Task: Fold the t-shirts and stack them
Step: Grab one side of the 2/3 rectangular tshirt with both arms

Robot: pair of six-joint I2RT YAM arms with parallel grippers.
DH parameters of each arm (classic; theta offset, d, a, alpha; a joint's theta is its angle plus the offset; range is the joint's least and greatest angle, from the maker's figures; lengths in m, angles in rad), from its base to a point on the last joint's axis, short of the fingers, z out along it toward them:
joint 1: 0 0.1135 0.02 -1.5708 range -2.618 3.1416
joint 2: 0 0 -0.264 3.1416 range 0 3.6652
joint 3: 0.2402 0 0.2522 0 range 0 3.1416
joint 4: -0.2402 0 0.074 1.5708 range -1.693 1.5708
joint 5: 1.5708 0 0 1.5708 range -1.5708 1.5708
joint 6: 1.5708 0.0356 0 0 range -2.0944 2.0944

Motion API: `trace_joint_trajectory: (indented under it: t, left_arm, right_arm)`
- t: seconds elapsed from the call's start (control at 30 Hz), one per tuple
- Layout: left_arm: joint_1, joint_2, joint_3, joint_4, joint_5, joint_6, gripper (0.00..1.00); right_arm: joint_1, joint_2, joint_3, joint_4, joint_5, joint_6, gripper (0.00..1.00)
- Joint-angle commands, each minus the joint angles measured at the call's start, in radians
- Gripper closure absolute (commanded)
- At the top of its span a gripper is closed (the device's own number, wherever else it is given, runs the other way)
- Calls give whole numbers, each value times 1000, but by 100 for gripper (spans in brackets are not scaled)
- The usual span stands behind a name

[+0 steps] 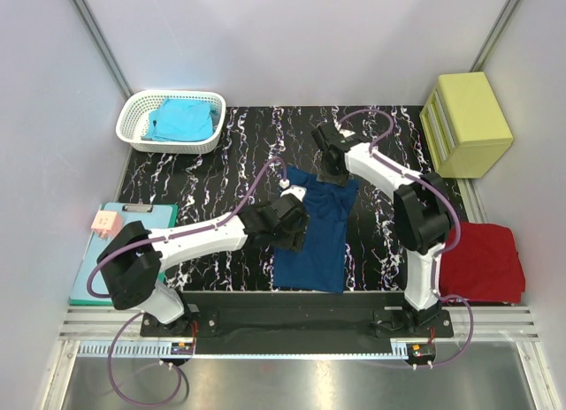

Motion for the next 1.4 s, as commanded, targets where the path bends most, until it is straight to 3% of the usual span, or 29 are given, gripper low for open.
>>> trace_joint_trajectory:
  t: [0.0,0.3,0.57,0.87,0.93,1.1,1.27,1.37]
  left_arm:
    - [-2,7,17,76,59,18,34]
    - [-3,32,9,91,119,25,34]
    - [-8,39,-12,87,148,19,36]
    - [-25,35,-52,88,137,10,36]
    - [-25,16,-55,82,113,10,37]
    - [-25,-125,-66,56,10,22,35]
    - [-23,-260,-77,37,-87,42,32]
    - [-23,-239,-95,42,-75,42,31]
  right_arm:
    - [5,55,37,-26,-68,-15,53]
    - [5,163,28,-31,-50,-18,54]
    - [-17,347,192,-97,-22,-47,55]
    - [-34,431,347,-152,-16,-57,57]
    - [-31,389,295,-117,35,-47,58]
    - [-27,8,109,9,161,-41,51]
    - [-12,-298,-38,2,151,-37,49]
    - [9,-427,-199,-3,131,14,49]
